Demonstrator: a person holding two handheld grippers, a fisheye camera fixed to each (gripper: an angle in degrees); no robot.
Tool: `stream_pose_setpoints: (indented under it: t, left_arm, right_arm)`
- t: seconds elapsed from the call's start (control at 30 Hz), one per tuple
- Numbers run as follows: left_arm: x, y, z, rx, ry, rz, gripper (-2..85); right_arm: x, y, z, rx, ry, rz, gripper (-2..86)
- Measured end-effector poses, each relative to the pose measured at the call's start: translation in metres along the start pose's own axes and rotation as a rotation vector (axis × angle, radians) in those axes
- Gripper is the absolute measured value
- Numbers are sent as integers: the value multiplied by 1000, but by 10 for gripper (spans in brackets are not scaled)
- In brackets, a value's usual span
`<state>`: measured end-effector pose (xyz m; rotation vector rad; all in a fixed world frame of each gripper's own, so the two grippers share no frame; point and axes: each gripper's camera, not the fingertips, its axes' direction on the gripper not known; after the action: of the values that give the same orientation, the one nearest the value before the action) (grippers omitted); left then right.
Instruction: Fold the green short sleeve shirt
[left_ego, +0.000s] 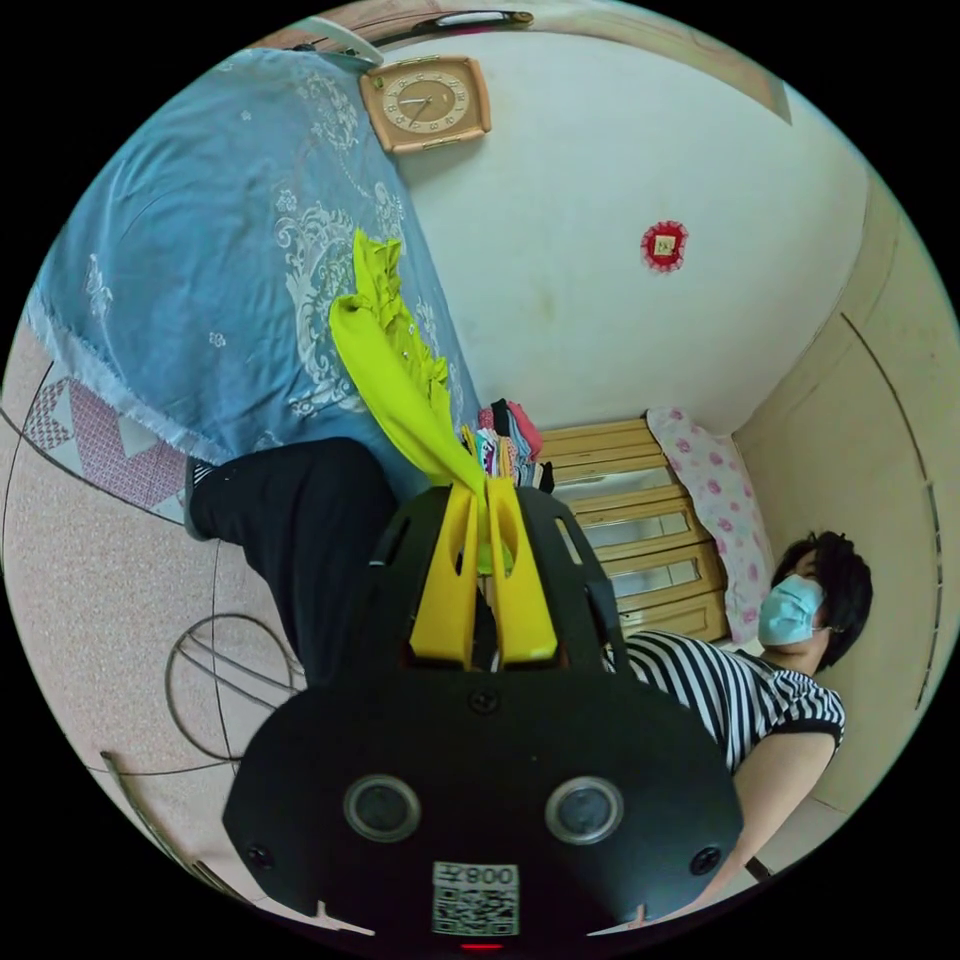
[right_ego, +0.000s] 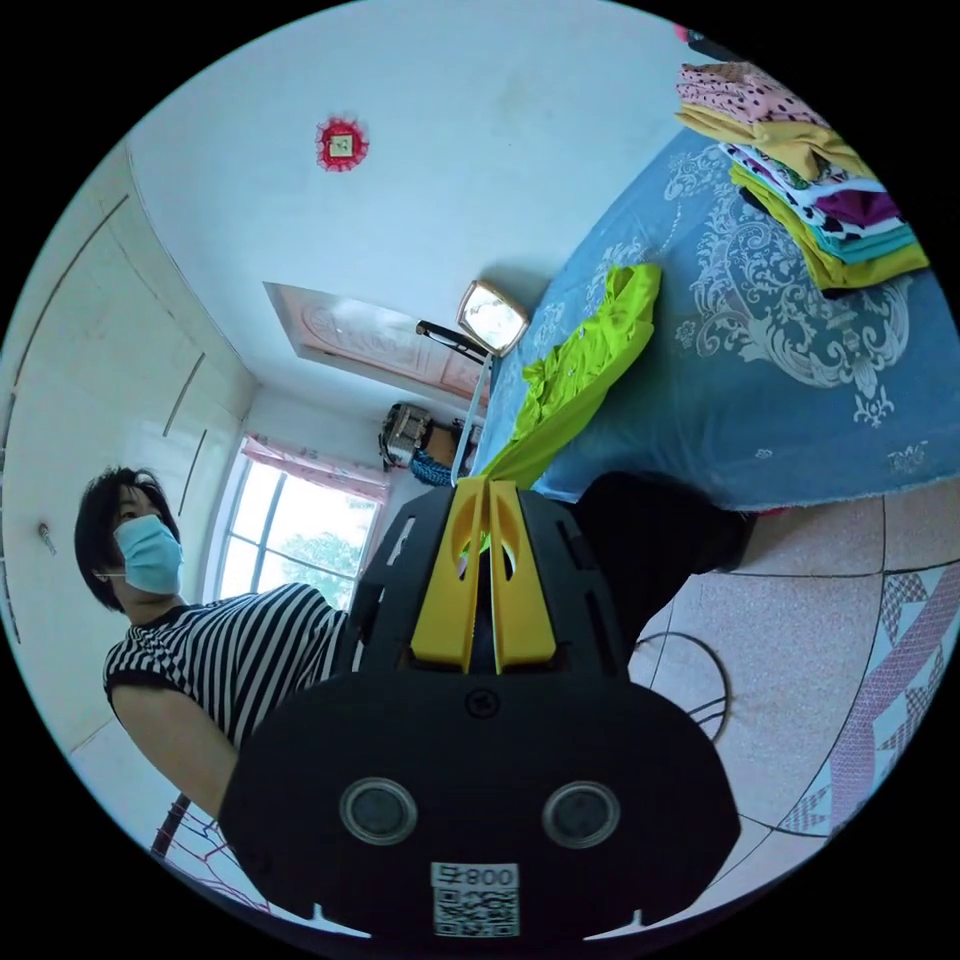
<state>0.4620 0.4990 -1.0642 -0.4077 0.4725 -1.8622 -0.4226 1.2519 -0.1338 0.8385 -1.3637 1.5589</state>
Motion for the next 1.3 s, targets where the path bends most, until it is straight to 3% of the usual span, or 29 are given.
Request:
stream_pose_setpoints:
  t: [0.33, 0.63, 0.93, 1.3]
  left_arm:
    - [12, 3, 18, -15, 11, 12, 21]
    - [26, -51, 53, -4, 32, 53, 20]
    - [39, -172, 118, -17, 39, 102, 19]
    - [19, -379, 232, -70, -60, 82, 18]
  right_arm:
    - [-7, 5, -19, 23, -6, 1, 2]
    - [-13, -50, -23, 44, -22, -10, 2]
    - [-15, -170, -15, 65, -24, -3, 2]
    - [13, -369, 24, 13, 28, 92, 2]
